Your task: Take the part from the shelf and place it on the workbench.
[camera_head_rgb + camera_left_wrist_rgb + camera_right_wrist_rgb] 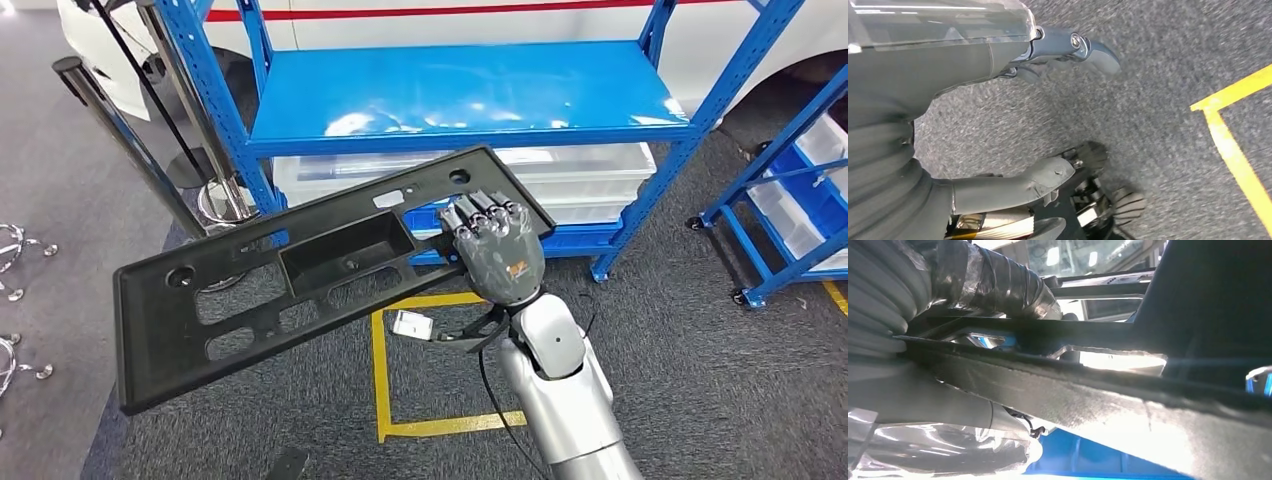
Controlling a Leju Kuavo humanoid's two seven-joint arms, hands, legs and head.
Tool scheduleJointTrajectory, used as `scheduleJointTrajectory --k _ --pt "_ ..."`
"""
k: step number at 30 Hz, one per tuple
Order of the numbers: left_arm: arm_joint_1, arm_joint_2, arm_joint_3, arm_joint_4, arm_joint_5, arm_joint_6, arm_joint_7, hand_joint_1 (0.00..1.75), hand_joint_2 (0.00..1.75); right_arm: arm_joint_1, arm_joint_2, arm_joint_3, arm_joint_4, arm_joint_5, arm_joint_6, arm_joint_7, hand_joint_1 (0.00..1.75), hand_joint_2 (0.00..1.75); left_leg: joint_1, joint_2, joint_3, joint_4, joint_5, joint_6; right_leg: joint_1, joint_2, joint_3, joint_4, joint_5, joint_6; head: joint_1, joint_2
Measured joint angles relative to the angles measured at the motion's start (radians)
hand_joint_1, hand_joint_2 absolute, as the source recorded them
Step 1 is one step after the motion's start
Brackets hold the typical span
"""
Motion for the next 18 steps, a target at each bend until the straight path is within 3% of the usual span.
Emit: scheduleJointTrajectory --k 1,3,4,5,7,8,10,11,13,15,16,18 --pt "0.001 0.0 0.0 0.0 0.0 0.0 0.0 0.0 1.75 0.0 -0.001 0.0 0.002 0.0 0.0 0.002 1.75 1.75 -0.001 0.0 -0.017 0.004 0.01 0.0 -0.001 0.0 -0.002 0.043 -0.002 0.002 0.0 0.0" --pt "0.002 0.0 0.0 0.0 0.001 0.0 0.0 0.0 1.75 0.001 -0.003 0.002 0.006 0.0 0.0 0.007 1.75 1.75 -0.001 0.0 -0.053 0.016 0.028 -0.003 -0.003 0.0 0.037 0.044 0.049 0.005 0.0 0.0" --pt "0.002 0.0 0.0 0.0 0.001 0.0 0.0 0.0 1.75 0.0 -0.004 0.004 0.007 0.0 0.0 0.009 1.75 1.75 -0.001 0.0 -0.07 0.024 0.035 -0.005 -0.004 0.0 0.079 0.0 0.071 0.004 0.0 0.0" --pt "0.003 0.0 0.0 0.0 0.002 0.0 0.0 0.0 1.75 -0.001 -0.004 0.007 0.008 0.0 0.0 0.012 1.75 1.75 -0.003 -0.001 -0.086 0.034 0.04 -0.009 -0.002 -0.001 0.13 -0.065 0.071 0.001 0.0 0.0" --pt "0.005 0.0 0.0 0.0 0.002 0.0 -0.001 0.0 1.75 -0.004 -0.004 0.014 0.008 0.0 0.0 0.017 1.75 1.75 -0.005 -0.001 -0.105 0.048 0.051 -0.019 0.002 0.0 0.205 -0.176 0.039 -0.006 0.0 0.0" --pt "0.006 0.0 0.0 0.0 0.003 0.0 -0.001 0.0 1.75 -0.005 -0.004 0.017 0.008 0.0 0.0 0.019 1.75 1.75 -0.005 0.0 -0.11 0.051 0.059 -0.024 0.006 0.001 0.219 -0.204 0.027 -0.011 0.0 0.0" --pt "0.007 -0.001 0.0 0.0 0.003 0.0 -0.001 0.0 1.75 -0.006 -0.004 0.019 0.009 0.0 0.0 0.021 1.75 1.75 -0.003 -0.001 -0.117 0.053 0.065 -0.036 0.004 -0.001 0.211 -0.213 0.037 -0.025 -0.001 0.0" --pt "0.008 -0.001 0.0 0.0 0.003 0.0 -0.001 0.0 1.75 -0.006 -0.004 0.02 0.009 0.0 0.0 0.022 1.75 1.75 -0.001 -0.002 -0.125 0.065 0.048 -0.042 0.002 -0.002 0.204 -0.214 0.047 -0.033 -0.001 0.0" --pt "0.009 -0.001 0.0 0.0 0.003 0.0 -0.001 0.0 1.75 -0.008 -0.004 0.025 0.01 0.0 0.0 0.023 1.75 1.75 0.003 -0.004 -0.152 0.141 -0.034 -0.052 0.0 -0.005 0.183 -0.216 0.068 -0.046 -0.002 0.0" --pt "0.009 -0.001 0.0 0.0 0.003 0.0 -0.001 0.0 1.75 -0.008 -0.004 0.029 0.011 0.0 0.0 0.023 1.75 1.75 0.008 -0.004 -0.182 0.262 -0.112 -0.061 0.001 -0.006 0.158 -0.215 0.088 -0.05 -0.002 0.0" --pt "0.009 -0.001 0.0 0.0 0.003 0.0 -0.001 0.0 1.75 -0.008 -0.004 0.029 0.012 0.0 0.0 0.024 1.75 1.75 0.01 -0.004 -0.185 0.304 -0.12 -0.064 0.001 -0.006 0.145 -0.214 0.098 -0.049 -0.002 0.0" --pt "0.008 -0.001 0.0 0.0 0.003 0.0 -0.001 0.0 1.75 -0.008 -0.004 0.029 0.013 0.001 0.0 0.025 1.75 1.75 0.014 -0.004 -0.149 0.301 -0.08 -0.068 0.001 -0.007 0.116 -0.209 0.117 -0.046 -0.002 0.0"
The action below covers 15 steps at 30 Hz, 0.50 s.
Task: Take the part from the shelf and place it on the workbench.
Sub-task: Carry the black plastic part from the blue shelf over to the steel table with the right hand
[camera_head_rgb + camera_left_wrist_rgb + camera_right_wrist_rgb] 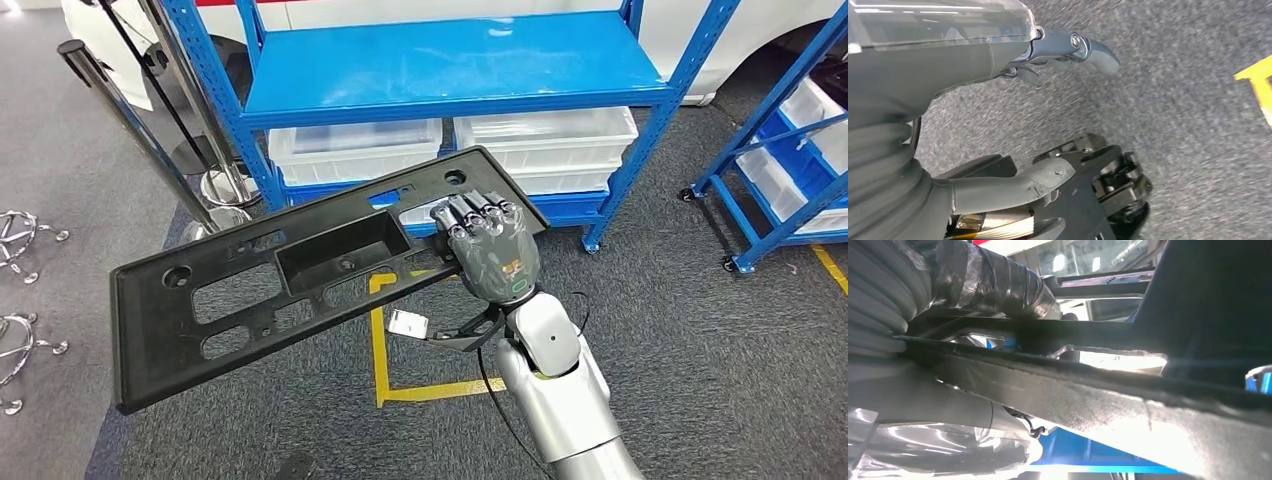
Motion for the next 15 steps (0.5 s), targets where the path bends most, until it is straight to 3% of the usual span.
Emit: scheduleJointTrajectory --k 1,2,4,5,7,8,10,12,13,14,15 --pt "-0.001 0.0 0.0 0.0 0.0 0.0 0.0 0.0 1.75 0.0 0.0 0.0 0.0 0.0 0.0 0.001 1.75 1.75 0.002 0.0 0.042 -0.049 0.027 -0.001 -0.001 0.0 -0.013 0.004 0.008 0.003 0.0 0.0" --pt "-0.002 0.0 0.0 0.0 0.0 0.0 0.0 0.0 1.75 0.0 0.0 0.0 0.0 0.0 0.0 0.001 1.75 1.75 0.003 -0.001 0.092 -0.117 0.036 -0.001 -0.001 0.001 -0.025 0.008 0.016 0.008 0.0 0.0" --pt "-0.005 0.0 0.0 0.0 0.0 0.0 0.0 0.0 1.75 -0.001 0.0 0.0 0.0 0.001 0.0 0.003 1.75 1.75 0.0 -0.006 0.167 -0.232 0.026 0.006 0.0 0.002 -0.039 0.012 0.03 0.02 0.0 0.0" --pt "-0.006 0.0 0.0 0.0 0.0 0.0 0.0 0.0 1.75 -0.002 0.0 0.001 -0.001 0.001 0.0 0.004 1.75 1.75 -0.003 -0.008 0.181 -0.258 0.017 0.011 -0.001 0.002 -0.041 0.011 0.038 0.026 0.0 0.0" --pt "-0.005 0.0 0.0 0.0 0.0 0.0 0.0 0.0 1.75 -0.003 0.0 0.004 -0.001 0.002 0.0 0.006 1.75 1.75 -0.006 -0.009 0.173 -0.27 0.031 0.028 -0.002 0.003 -0.043 0.006 0.051 0.039 0.0 0.0" --pt "-0.005 0.0 -0.001 0.0 0.0 0.0 0.0 0.0 1.75 -0.003 -0.001 0.005 0.0 0.002 0.0 0.007 1.75 1.75 -0.005 -0.007 0.168 -0.273 0.041 0.037 -0.003 0.004 -0.049 0.011 0.041 0.044 0.0 0.0" --pt "-0.006 -0.001 -0.001 0.0 0.0 0.0 0.0 0.0 1.75 -0.004 -0.003 0.006 0.0 0.001 0.0 0.008 1.75 1.75 -0.004 -0.004 0.151 -0.279 0.063 0.055 -0.004 0.006 -0.072 0.07 -0.032 0.048 0.0 0.0" --pt "-0.006 -0.001 -0.001 0.0 0.0 -0.001 0.0 0.0 1.75 -0.004 -0.005 0.006 0.0 0.002 0.0 0.008 1.75 1.75 -0.009 -0.003 0.125 -0.278 0.082 0.064 -0.003 0.007 -0.101 0.187 -0.123 0.047 0.001 0.0" --pt "-0.006 -0.001 -0.001 0.0 0.0 -0.001 0.0 0.0 1.75 -0.003 -0.006 0.006 0.001 0.002 0.0 0.01 1.75 1.75 -0.012 -0.003 0.11 -0.276 0.092 0.065 -0.002 0.007 -0.108 0.239 -0.139 0.046 0.001 0.0" --pt "-0.006 -0.001 -0.001 0.0 0.0 -0.001 0.0 0.0 1.75 -0.003 -0.007 0.006 0.002 0.003 0.0 0.011 1.75 1.75 -0.015 -0.002 0.095 -0.274 0.102 0.066 -0.002 0.007 -0.105 0.268 -0.133 0.044 0.0 0.0" --pt "-0.005 -0.001 -0.001 0.0 0.0 -0.002 0.0 0.0 1.75 -0.003 -0.008 0.007 0.004 0.003 0.0 0.013 1.75 1.75 -0.018 -0.002 0.079 -0.271 0.112 0.065 -0.001 0.007 -0.087 0.268 -0.108 0.041 0.0 0.0"
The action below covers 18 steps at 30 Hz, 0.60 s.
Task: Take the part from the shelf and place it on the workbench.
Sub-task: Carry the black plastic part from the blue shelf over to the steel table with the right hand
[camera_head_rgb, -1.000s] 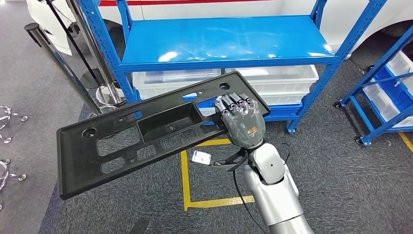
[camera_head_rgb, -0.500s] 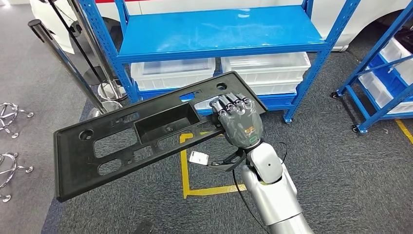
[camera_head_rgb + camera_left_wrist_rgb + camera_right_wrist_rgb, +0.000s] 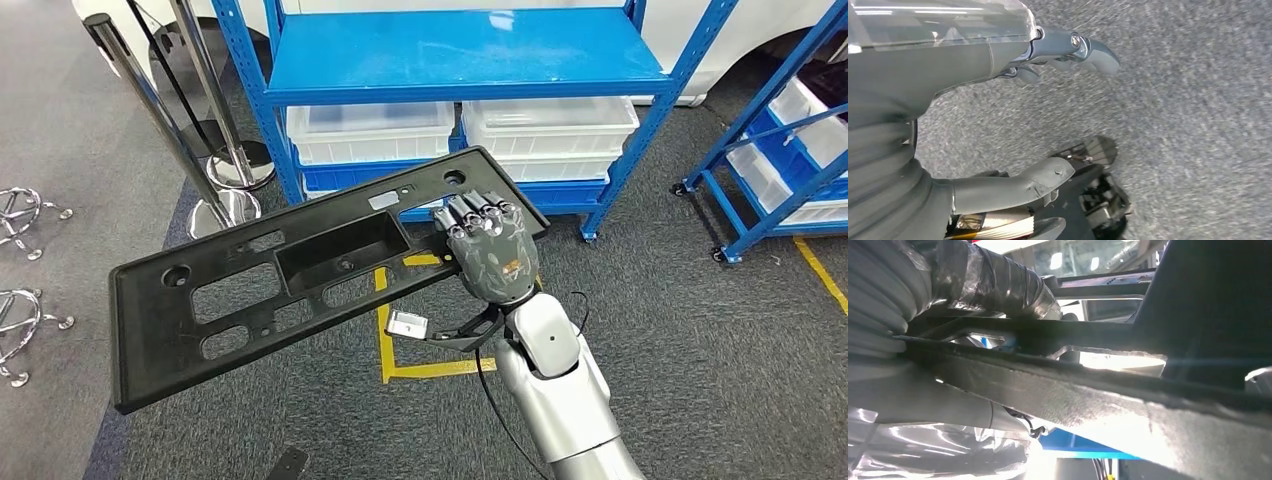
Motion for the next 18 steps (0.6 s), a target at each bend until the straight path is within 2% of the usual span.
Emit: scheduleJointTrajectory --k 1,2,4,5,6,8,9,10,12,13,14,15,16,17,18 --pt "0.0 0.0 0.0 0.0 0.0 0.0 0.0 0.0 1.75 0.0 -0.001 0.001 0.001 0.001 0.0 0.001 1.75 1.75 -0.002 0.0 -0.015 0.004 0.009 -0.001 0.002 0.0 0.034 -0.033 0.03 -0.005 0.0 0.0" --pt "0.0 0.0 0.0 0.0 0.0 0.0 0.0 0.0 1.75 -0.001 -0.001 0.002 0.002 0.002 0.0 0.001 1.75 1.75 -0.003 0.0 -0.027 0.007 0.016 -0.002 0.005 0.0 0.082 -0.093 0.043 -0.013 0.0 0.0" --pt "0.0 -0.001 -0.001 0.0 0.0 0.0 0.0 0.0 1.75 -0.003 -0.001 0.007 0.001 0.005 0.0 0.001 1.75 1.75 -0.005 0.0 -0.042 0.012 0.031 -0.01 0.013 0.0 0.17 -0.225 0.031 -0.024 0.0 0.0" --pt "0.001 -0.002 -0.001 0.0 0.0 0.0 0.0 0.0 1.75 -0.005 -0.001 0.009 0.001 0.006 0.0 0.002 1.75 1.75 -0.004 0.0 -0.045 0.011 0.04 -0.015 0.018 0.0 0.194 -0.266 0.02 -0.028 0.0 0.0" --pt "0.001 -0.002 -0.001 0.0 0.0 -0.001 0.0 0.0 1.75 -0.006 -0.001 0.01 0.002 0.006 0.0 0.002 1.75 1.75 -0.003 0.001 -0.046 0.009 0.048 -0.021 0.021 0.0 0.201 -0.283 0.019 -0.029 0.0 0.0" --pt "0.002 -0.002 -0.001 0.0 0.0 -0.001 0.0 0.0 1.75 -0.007 -0.001 0.011 0.002 0.007 0.0 0.002 1.75 1.75 -0.001 -0.001 -0.053 0.01 0.049 -0.032 0.017 -0.003 0.191 -0.292 0.039 -0.037 0.0 0.0" --pt "0.003 -0.002 -0.001 0.0 0.0 -0.001 0.001 0.0 1.75 -0.008 -0.001 0.012 0.002 0.008 0.0 0.002 1.75 1.75 -0.001 -0.003 -0.061 0.025 0.028 -0.037 0.013 -0.005 0.183 -0.297 0.051 -0.043 0.0 0.0" --pt "0.004 -0.002 -0.001 0.0 0.0 -0.001 0.001 0.0 1.75 -0.008 -0.001 0.014 0.003 0.008 0.0 0.002 1.75 1.75 0.0 -0.004 -0.073 0.059 -0.013 -0.043 0.009 -0.007 0.172 -0.302 0.064 -0.048 -0.001 0.0" --pt "0.004 -0.002 -0.001 0.0 0.0 -0.001 0.001 0.0 1.75 -0.009 -0.001 0.018 0.003 0.008 0.0 0.002 1.75 1.75 0.007 -0.005 -0.102 0.174 -0.108 -0.055 0.009 -0.008 0.145 -0.301 0.086 -0.053 -0.001 0.0" --pt "0.004 -0.002 -0.001 0.0 0.0 -0.001 0.001 0.0 1.75 -0.009 -0.001 0.019 0.004 0.008 0.0 0.002 1.75 1.75 0.01 -0.005 -0.111 0.232 -0.134 -0.06 0.009 -0.009 0.13 -0.299 0.097 -0.052 -0.001 0.0" --pt "0.004 -0.002 -0.001 0.0 0.0 -0.001 0.001 0.0 1.75 -0.008 -0.001 0.02 0.005 0.008 0.0 0.003 1.75 1.75 0.013 -0.005 -0.109 0.268 -0.135 -0.064 0.009 -0.009 0.115 -0.297 0.107 -0.051 -0.001 0.0" --pt "0.004 -0.002 -0.001 0.0 0.0 -0.001 0.001 0.0 1.75 -0.008 -0.001 0.02 0.006 0.008 0.0 0.003 1.75 1.75 0.015 -0.005 -0.094 0.275 -0.116 -0.067 0.008 -0.01 0.099 -0.293 0.117 -0.049 -0.001 0.0" --pt "0.004 -0.002 -0.001 0.0 0.0 -0.001 0.001 0.0 1.75 -0.008 -0.001 0.02 0.007 0.009 0.0 0.003 1.75 1.75 0.018 -0.005 -0.062 0.246 -0.088 -0.069 0.007 -0.01 0.083 -0.288 0.125 -0.047 -0.001 0.0" --pt "0.003 -0.002 -0.001 0.0 0.0 -0.001 0.001 0.0 1.75 -0.008 -0.001 0.021 0.008 0.009 0.0 0.004 1.75 1.75 0.02 -0.005 -0.014 0.188 -0.07 -0.07 0.006 -0.01 0.069 -0.281 0.132 -0.043 -0.001 0.0" --pt "0.002 -0.002 -0.001 0.0 -0.001 -0.001 0.001 0.0 1.75 -0.009 -0.001 0.021 0.008 0.01 0.0 0.006 1.75 1.75 0.019 -0.005 0.039 0.116 -0.068 -0.068 0.006 -0.01 0.057 -0.274 0.138 -0.039 -0.001 0.0"
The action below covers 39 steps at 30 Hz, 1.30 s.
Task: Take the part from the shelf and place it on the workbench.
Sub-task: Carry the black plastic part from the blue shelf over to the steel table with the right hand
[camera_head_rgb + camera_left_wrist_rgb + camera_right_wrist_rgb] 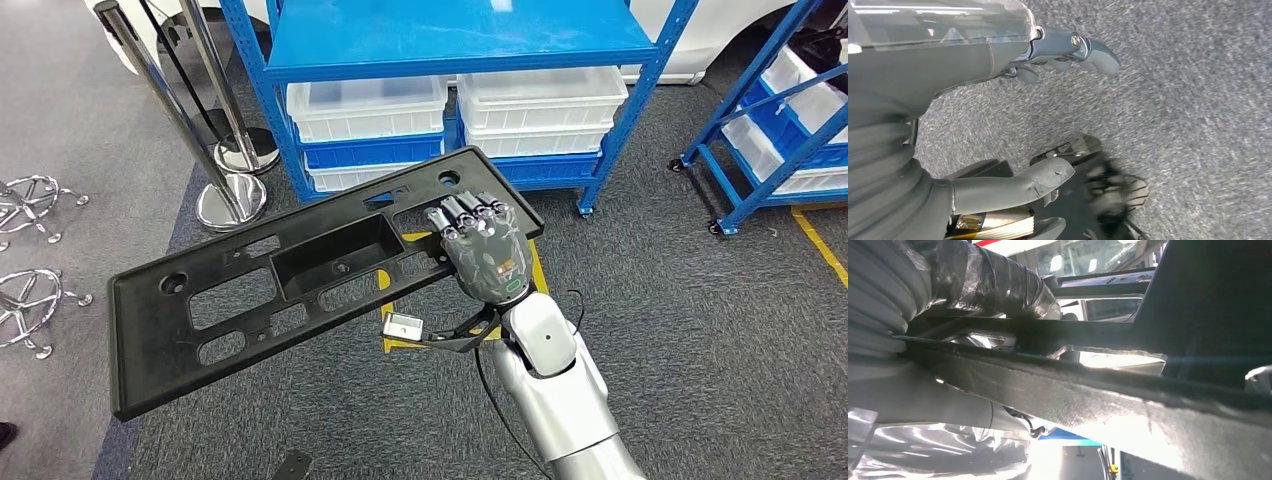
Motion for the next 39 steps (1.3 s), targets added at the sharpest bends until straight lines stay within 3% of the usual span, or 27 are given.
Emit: scheduleJointTrajectory --k 2,5,6,7,9,10,11,12,14,16,17,18,20,22,24,25,26,27,28,30,32,33,35,36,37,39 --pt "-0.004 0.0 -0.001 0.0 -0.001 0.0 0.0 0.0 1.75 -0.002 0.0 0.002 0.0 0.001 0.0 0.005 1.75 1.75 -0.004 -0.003 0.066 -0.101 -0.02 0.01 0.001 0.0 -0.011 0.006 0.013 0.011 0.0 0.0" --pt "-0.007 0.0 -0.003 0.0 -0.001 -0.001 0.001 0.0 1.75 -0.007 0.0 0.007 0.002 0.002 0.0 0.01 1.75 1.75 -0.008 -0.003 0.064 -0.125 -0.009 0.033 -0.002 0.002 -0.016 0.006 0.028 0.029 0.001 0.0" --pt "-0.008 0.0 -0.004 0.0 -0.001 -0.002 0.002 0.0 1.75 -0.009 -0.001 0.008 0.003 0.002 0.0 0.012 1.75 1.75 -0.007 -0.001 0.058 -0.128 0.001 0.042 -0.003 0.004 -0.024 0.018 0.01 0.034 0.001 0.0" --pt "-0.01 -0.001 -0.004 0.0 -0.001 -0.002 0.002 0.0 1.75 -0.01 -0.002 0.008 0.004 0.002 0.0 0.014 1.75 1.75 -0.006 0.001 0.048 -0.132 0.014 0.051 -0.004 0.007 -0.036 0.048 -0.025 0.037 0.001 0.0" --pt "-0.013 -0.001 -0.006 0.0 -0.001 -0.003 0.002 0.0 1.75 -0.013 -0.003 0.011 0.006 0.002 0.0 0.016 1.75 1.75 -0.008 0.003 0.022 -0.132 0.037 0.062 -0.007 0.01 -0.069 0.158 -0.124 0.04 0.001 0.0" --pt "-0.014 -0.001 -0.006 0.0 -0.001 -0.003 0.002 0.0 1.75 -0.013 -0.004 0.012 0.007 0.002 0.0 0.017 1.75 1.75 -0.01 0.004 0.007 -0.13 0.047 0.063 -0.007 0.01 -0.081 0.219 -0.157 0.042 0.001 0.0" --pt "-0.014 -0.001 -0.007 0.0 -0.001 -0.004 0.002 0.0 1.75 -0.013 -0.004 0.013 0.009 0.002 0.0 0.018 1.75 1.75 -0.011 0.004 -0.007 -0.129 0.057 0.063 -0.008 0.01 -0.084 0.261 -0.166 0.043 0.001 0.0" --pt "-0.014 -0.001 -0.007 0.0 -0.001 -0.004 0.003 0.0 1.75 -0.013 -0.005 0.014 0.012 0.003 0.0 0.019 1.75 1.75 -0.012 0.005 -0.023 -0.126 0.066 0.062 -0.008 0.01 -0.071 0.273 -0.151 0.044 0.001 0.0" --pt "-0.014 -0.001 -0.007 0.0 -0.001 -0.004 0.004 0.0 1.75 -0.014 -0.006 0.017 0.015 0.004 0.0 0.023 1.75 1.75 -0.012 0.005 -0.052 -0.116 0.081 0.058 -0.008 0.01 -0.001 0.205 -0.097 0.041 0.001 0.0" --pt "-0.014 -0.001 -0.008 0.0 -0.001 -0.004 0.005 0.0 1.75 -0.018 -0.007 0.023 0.016 0.004 0.0 0.026 1.75 1.75 -0.015 0.004 -0.074 -0.105 0.092 0.049 -0.005 0.01 0.088 0.078 -0.095 0.035 0.0 0.0" --pt "-0.014 -0.001 -0.008 0.0 -0.001 -0.004 0.005 0.0 1.75 -0.02 -0.007 0.026 0.017 0.004 0.0 0.028 1.75 1.75 -0.015 0.004 -0.079 -0.101 0.099 0.043 -0.002 0.011 0.114 0.033 -0.105 0.032 0.0 0.0" --pt "-0.014 -0.001 -0.008 0.0 0.0 -0.004 0.006 0.0 1.75 -0.022 -0.007 0.029 0.017 0.004 0.0 0.029 1.75 1.75 -0.015 0.004 -0.083 -0.101 0.106 0.037 0.002 0.012 0.125 0.009 -0.115 0.028 0.0 0.0" --pt "-0.013 -0.001 -0.008 0.0 0.001 -0.004 0.006 0.0 1.75 -0.025 -0.007 0.032 0.02 0.003 0.0 0.031 1.75 1.75 -0.013 0.003 -0.088 -0.101 0.114 0.024 0.002 0.01 0.118 -0.001 -0.102 0.017 0.0 0.0" --pt "-0.012 -0.001 -0.008 0.0 0.003 -0.003 0.007 0.0 1.75 -0.03 -0.007 0.038 0.023 0.002 0.0 0.034 1.75 1.75 -0.011 0.001 -0.107 -0.063 0.066 0.014 -0.003 0.007 0.102 -0.007 -0.08 0.0 0.0 0.0" --pt "-0.011 0.0 -0.008 0.0 0.004 -0.003 0.008 0.0 1.75 -0.033 -0.007 0.044 0.027 0.002 0.0 0.036 1.75 1.75 -0.008 0.0 -0.139 0.044 -0.03 0.005 -0.002 0.005 0.079 -0.007 -0.06 -0.011 0.0 0.0" --pt "-0.011 0.0 -0.008 0.0 0.004 -0.003 0.008 0.0 1.75 -0.034 -0.007 0.046 0.028 0.002 0.0 0.037 1.75 1.75 -0.006 0.0 -0.153 0.108 -0.065 0.001 -0.001 0.004 0.066 -0.007 -0.05 -0.012 0.0 0.0" --pt "-0.011 0.0 -0.008 0.0 0.004 -0.003 0.008 0.0 1.75 -0.034 -0.007 0.047 0.029 0.002 0.0 0.038 1.75 1.75 -0.005 0.001 -0.158 0.157 -0.078 -0.002 0.0 0.003 0.053 -0.006 -0.04 -0.012 0.0 0.0" --pt "-0.011 0.0 -0.008 0.0 0.004 -0.003 0.008 0.0 1.75 -0.033 -0.007 0.048 0.031 0.002 0.0 0.038 1.75 1.75 -0.004 0.001 -0.149 0.178 -0.069 -0.004 0.001 0.002 0.039 -0.004 -0.031 -0.012 0.0 0.0" --pt "-0.011 0.0 -0.008 0.0 0.004 -0.003 0.008 0.0 1.75 -0.033 -0.007 0.048 0.031 0.002 0.0 0.038 1.75 1.75 -0.004 0.001 -0.123 0.163 -0.044 -0.003 0.001 0.002 0.026 -0.002 -0.022 -0.01 0.0 0.0" --pt "-0.013 0.0 -0.008 0.0 0.005 -0.002 0.008 0.0 1.75 -0.034 -0.007 0.049 0.032 0.001 0.0 0.039 1.75 1.75 -0.004 0.0 -0.031 0.051 -0.003 0.002 0.002 0.002 0.005 0.002 -0.007 -0.006 0.0 0.0" --pt "-0.015 0.0 -0.008 0.0 0.006 0.001 0.008 0.0 1.75 -0.035 -0.007 0.049 0.033 -0.002 0.0 0.04 1.75 1.75 -0.008 -0.001 0.054 -0.075 -0.01 0.012 0.004 0.002 -0.006 0.006 0.007 0.003 0.0 0.0" --pt "-0.016 0.0 -0.008 0.0 0.006 0.001 0.008 0.0 1.75 -0.035 -0.007 0.05 0.033 -0.002 0.0 0.041 1.75 1.75 -0.011 -0.002 0.074 -0.11 -0.019 0.017 0.003 0.001 -0.009 0.005 0.015 0.009 0.0 0.0" --pt "-0.014 0.0 -0.008 0.0 0.006 0.002 0.008 0.0 1.75 -0.035 -0.007 0.051 0.033 -0.003 0.0 0.041 1.75 1.75 -0.013 -0.001 0.075 -0.13 -0.01 0.03 0.003 0.001 -0.013 -0.001 0.031 0.021 0.0 0.0" --pt "-0.013 0.0 -0.008 0.0 0.007 0.002 0.008 0.0 1.75 -0.035 -0.008 0.052 0.033 -0.004 0.0 0.041 1.75 1.75 -0.011 0.001 0.07 -0.135 0.001 0.038 0.002 0.003 -0.018 0.003 0.023 0.026 0.0 0.0" --pt "-0.013 0.0 -0.008 0.0 0.007 0.002 0.008 0.0 1.75 -0.035 -0.008 0.052 0.033 -0.005 0.0 0.041 1.75 1.75 -0.009 0.003 0.062 -0.14 0.013 0.047 0.001 0.004 -0.028 0.023 -0.001 0.03 0.0 0.0" --pt "-0.014 0.001 -0.008 0.0 0.007 0.002 0.008 0.0 1.75 -0.035 -0.009 0.052 0.033 -0.01 0.0 0.04 1.75 1.75 -0.009 0.008 0.037 -0.143 0.035 0.058 -0.001 0.008 -0.059 0.12 -0.093 0.036 0.001 0.0"
